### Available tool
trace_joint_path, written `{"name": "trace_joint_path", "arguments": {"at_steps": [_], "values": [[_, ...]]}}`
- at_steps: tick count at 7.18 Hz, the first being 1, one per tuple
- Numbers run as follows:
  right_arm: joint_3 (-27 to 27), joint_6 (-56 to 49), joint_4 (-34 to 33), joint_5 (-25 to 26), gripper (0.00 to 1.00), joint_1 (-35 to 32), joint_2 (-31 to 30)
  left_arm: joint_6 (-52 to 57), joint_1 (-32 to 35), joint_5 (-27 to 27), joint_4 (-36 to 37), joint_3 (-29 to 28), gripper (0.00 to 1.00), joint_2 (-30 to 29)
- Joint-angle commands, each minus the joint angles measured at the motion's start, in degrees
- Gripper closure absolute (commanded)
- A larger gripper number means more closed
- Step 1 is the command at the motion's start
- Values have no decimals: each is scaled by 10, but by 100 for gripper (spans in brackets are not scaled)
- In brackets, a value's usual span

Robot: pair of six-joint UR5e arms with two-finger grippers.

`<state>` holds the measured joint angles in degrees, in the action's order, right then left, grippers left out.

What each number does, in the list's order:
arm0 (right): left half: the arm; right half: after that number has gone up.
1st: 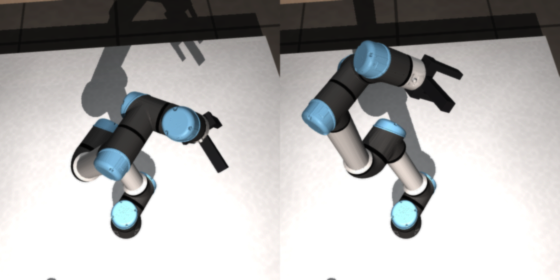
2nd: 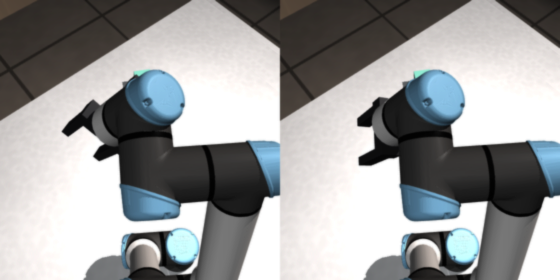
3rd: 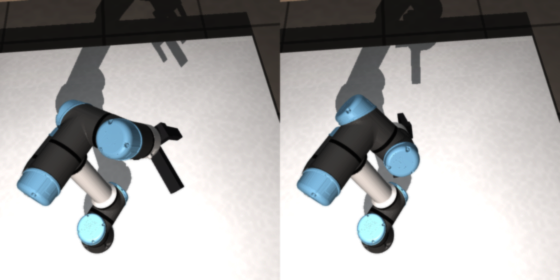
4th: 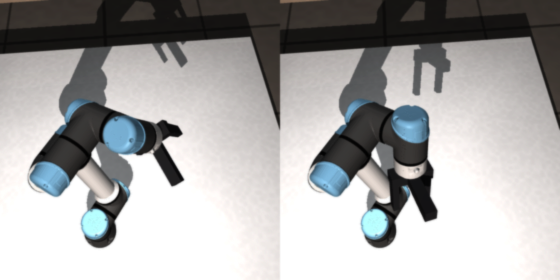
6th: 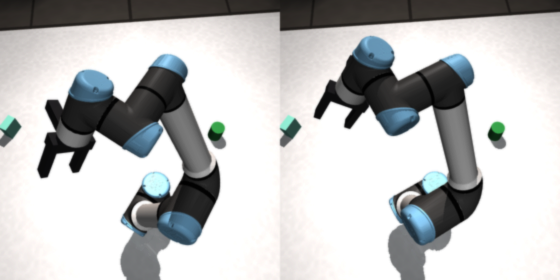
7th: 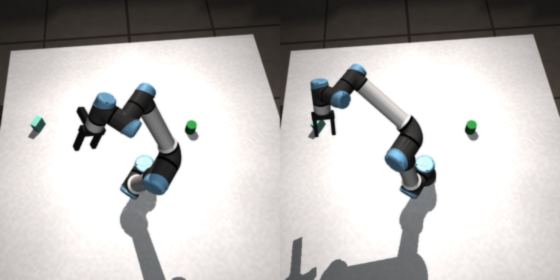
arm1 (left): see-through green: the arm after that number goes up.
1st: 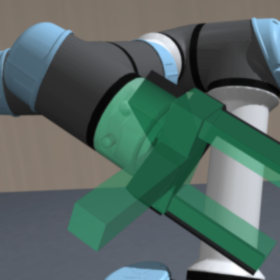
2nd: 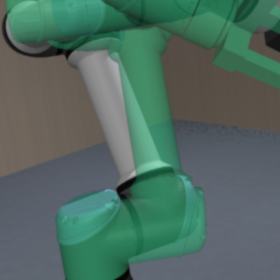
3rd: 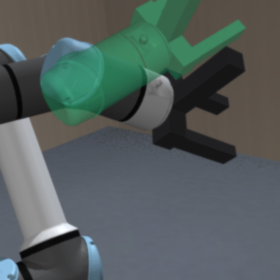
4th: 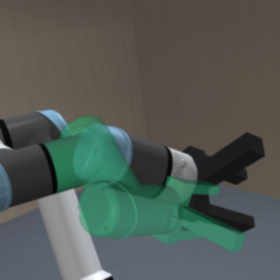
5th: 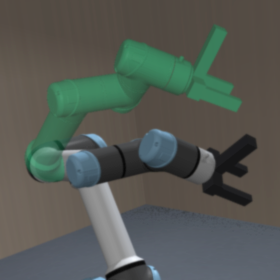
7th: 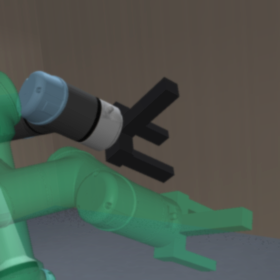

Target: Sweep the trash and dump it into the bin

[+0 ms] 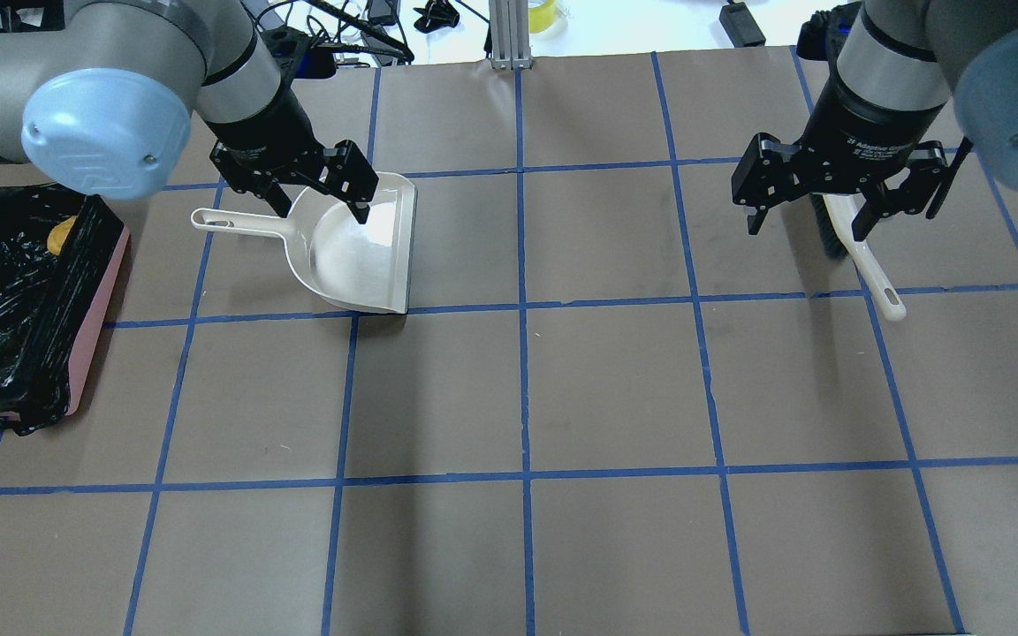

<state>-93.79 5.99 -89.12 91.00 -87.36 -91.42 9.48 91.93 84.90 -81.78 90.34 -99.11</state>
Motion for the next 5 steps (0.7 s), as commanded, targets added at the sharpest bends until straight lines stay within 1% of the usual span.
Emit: {"name": "trace_joint_path", "arguments": {"at_steps": [1,3,4,5], "values": [[-1,-1,0,1,0,0,1,-1,-3,7,-36,-1,0,25],[-1,-1,0,2,0,0,1,-1,-3,11,-34,-1,0,32],[-1,-1,0,3,0,0,0,-1,-2,37,-34,-2,0,36],[-1,-1,0,3,0,0,0,-1,-2,42,-36,0,0,41]]}}
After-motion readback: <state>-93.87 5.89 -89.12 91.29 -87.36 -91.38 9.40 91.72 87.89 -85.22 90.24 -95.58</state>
